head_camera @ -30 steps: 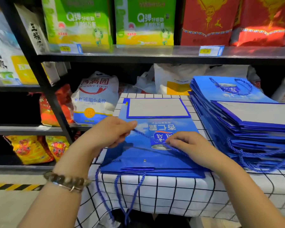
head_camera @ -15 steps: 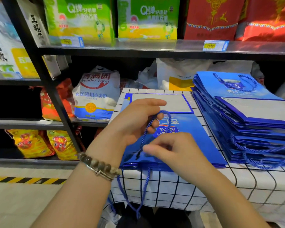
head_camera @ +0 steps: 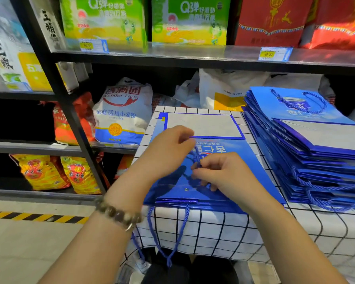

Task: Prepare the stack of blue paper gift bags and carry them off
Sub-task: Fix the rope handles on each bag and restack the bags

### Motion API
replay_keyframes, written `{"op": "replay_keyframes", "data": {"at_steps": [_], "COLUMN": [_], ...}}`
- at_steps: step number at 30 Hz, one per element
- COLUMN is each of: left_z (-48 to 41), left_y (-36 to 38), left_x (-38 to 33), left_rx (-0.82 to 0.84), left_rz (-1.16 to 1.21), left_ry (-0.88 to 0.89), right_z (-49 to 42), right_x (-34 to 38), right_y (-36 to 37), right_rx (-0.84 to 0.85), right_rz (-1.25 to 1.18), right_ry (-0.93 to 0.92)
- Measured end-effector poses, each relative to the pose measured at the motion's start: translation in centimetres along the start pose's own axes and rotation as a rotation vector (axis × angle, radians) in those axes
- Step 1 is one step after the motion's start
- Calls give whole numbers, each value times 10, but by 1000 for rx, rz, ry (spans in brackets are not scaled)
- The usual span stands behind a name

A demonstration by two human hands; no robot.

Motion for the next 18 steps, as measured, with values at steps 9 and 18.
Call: {"op": "replay_keyframes", "data": {"at_steps": [9, 18], "left_z": [59, 52], "left_y": [-30, 11], "left_x": [25, 26], "left_rx": [-79, 136], "left_rz": [-498, -684], "left_ry": [189, 268], "right_z": [-6, -8], "right_x": [-10, -11], "right_y": [9, 16], "right_rx": [167, 226], "right_rz": [103, 290], "right_ry": [38, 4]}}
Point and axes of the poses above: each hand's wrist, its own z-axis away from the middle knuckle, its own y-axis out of the palm, x = y × z, the point moved 8 cm from there along -z, towards the middle knuckle, and after that the axes turned 4 degrees about -y, right-handed, at the moved point
